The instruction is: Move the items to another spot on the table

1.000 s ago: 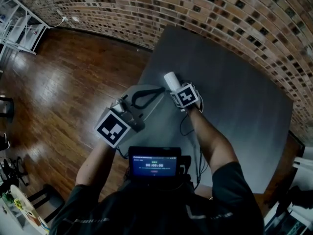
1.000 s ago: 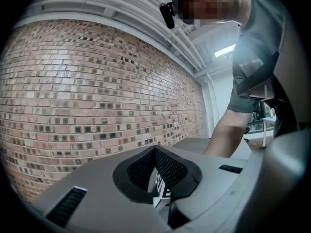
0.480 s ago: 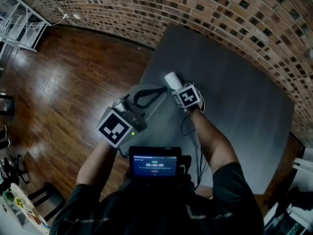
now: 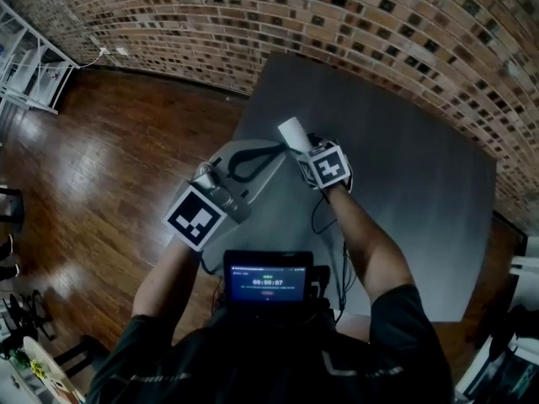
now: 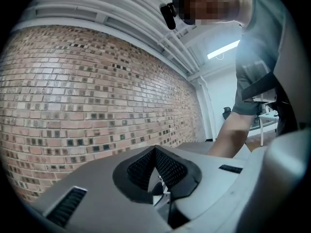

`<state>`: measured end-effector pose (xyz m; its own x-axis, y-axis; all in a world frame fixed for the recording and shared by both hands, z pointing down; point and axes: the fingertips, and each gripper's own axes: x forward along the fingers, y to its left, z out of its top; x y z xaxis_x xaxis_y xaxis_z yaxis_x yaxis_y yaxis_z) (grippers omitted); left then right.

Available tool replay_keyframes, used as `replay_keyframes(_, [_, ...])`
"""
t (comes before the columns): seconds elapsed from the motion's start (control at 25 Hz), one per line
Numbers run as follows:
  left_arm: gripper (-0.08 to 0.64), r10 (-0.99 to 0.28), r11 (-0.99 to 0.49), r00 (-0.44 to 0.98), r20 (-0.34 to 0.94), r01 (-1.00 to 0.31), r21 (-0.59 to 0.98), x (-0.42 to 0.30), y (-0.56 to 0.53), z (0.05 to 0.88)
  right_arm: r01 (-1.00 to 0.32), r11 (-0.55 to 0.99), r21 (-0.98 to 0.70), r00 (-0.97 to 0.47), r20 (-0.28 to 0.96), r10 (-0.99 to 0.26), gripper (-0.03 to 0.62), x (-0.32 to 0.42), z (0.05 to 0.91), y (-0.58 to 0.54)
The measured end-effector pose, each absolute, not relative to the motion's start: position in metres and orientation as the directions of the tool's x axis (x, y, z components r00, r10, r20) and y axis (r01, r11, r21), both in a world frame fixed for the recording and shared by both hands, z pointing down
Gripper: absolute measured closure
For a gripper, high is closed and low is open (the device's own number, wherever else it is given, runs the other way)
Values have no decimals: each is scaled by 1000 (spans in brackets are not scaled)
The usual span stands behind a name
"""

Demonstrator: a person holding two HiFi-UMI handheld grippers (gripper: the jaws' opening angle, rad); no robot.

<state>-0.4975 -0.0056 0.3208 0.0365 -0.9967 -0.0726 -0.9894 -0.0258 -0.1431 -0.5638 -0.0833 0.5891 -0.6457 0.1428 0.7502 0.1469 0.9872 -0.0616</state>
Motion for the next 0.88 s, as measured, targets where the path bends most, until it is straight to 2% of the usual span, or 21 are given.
replay_keyframes(0.44, [557, -973, -166, 191, -127, -969, -184, -427, -50, 279, -13, 999, -43, -720, 694, 20, 316, -483, 513, -142])
replay_keyframes(0.88, [557, -846, -441, 482, -229, -873, -209, -293, -110, 250, -364, 931, 14, -725, 623, -293, 316, -323, 455, -234])
